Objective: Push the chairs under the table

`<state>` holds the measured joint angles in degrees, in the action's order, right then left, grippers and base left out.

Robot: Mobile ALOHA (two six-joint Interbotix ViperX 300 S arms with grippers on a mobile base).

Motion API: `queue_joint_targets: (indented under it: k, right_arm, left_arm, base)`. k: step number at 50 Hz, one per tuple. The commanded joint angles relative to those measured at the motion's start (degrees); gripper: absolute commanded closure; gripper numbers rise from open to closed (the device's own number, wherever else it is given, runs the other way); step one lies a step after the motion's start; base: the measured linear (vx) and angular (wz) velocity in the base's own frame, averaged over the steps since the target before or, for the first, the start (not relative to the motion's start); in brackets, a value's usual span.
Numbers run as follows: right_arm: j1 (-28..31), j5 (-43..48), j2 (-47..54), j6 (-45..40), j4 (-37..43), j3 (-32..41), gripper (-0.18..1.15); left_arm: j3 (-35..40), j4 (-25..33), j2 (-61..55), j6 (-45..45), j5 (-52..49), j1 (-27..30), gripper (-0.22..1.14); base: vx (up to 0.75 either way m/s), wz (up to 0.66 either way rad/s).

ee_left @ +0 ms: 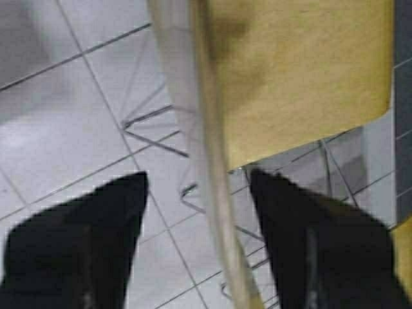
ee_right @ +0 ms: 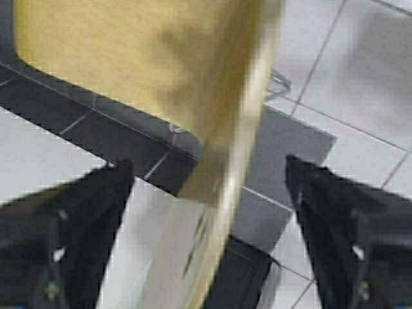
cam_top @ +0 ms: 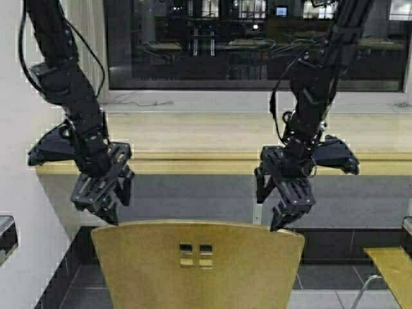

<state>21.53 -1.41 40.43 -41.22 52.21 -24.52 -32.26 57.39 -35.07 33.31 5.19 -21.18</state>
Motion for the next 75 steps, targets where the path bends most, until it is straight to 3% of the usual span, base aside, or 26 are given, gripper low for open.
queue_joint_targets:
  k: [1,40,47,54,61,66,75]
  right_arm:
    - [-0.2,0.4,0.4,0.2,0.2,2.3,-0.05]
    - [-0.4,0.2,13.6,2.0,-0.2,12.1,-0.04]
    - [-0.4,0.0,14.9,3.4,-0.3,13.9,-0.01]
    - [-0.4,-0.1,15.4,3.7,-0.2,13.9,0.24]
    - [-0.4,-0.4,15.5,3.7,-0.2,13.8,0.7]
    - [-0.4,-0.8,15.6,3.7,-0.1,14.0,0.95]
    - [-0.4,-1.9,15.5,3.6,0.0,14.1,0.93]
  left_arm:
    - [2.9,0.0,-0.5,0.1,0.1,-0.1,0.05]
    - [16.7,0.0,-15.8,0.1,0.1,0.4,0.05]
    - [17.1,0.0,-16.4,0.0,0.1,0.9,0.12]
    - [17.3,-0.2,-16.8,0.0,0.0,1.1,0.35]
    - [17.9,-0.2,-17.1,0.0,-0.3,1.1,0.6]
    - [18.5,-0.2,-17.2,0.0,-0.5,1.1,0.69]
    - [18.5,-0.2,-17.1,-0.2,-1.4,1.4,0.7]
  base:
    - [0.0,0.0]
    - [0.0,0.0]
    - [0.0,0.0]
    - [0.0,0.0]
    - [0.0,0.0]
    - [0.0,-0.01]
    - [0.02,0.0]
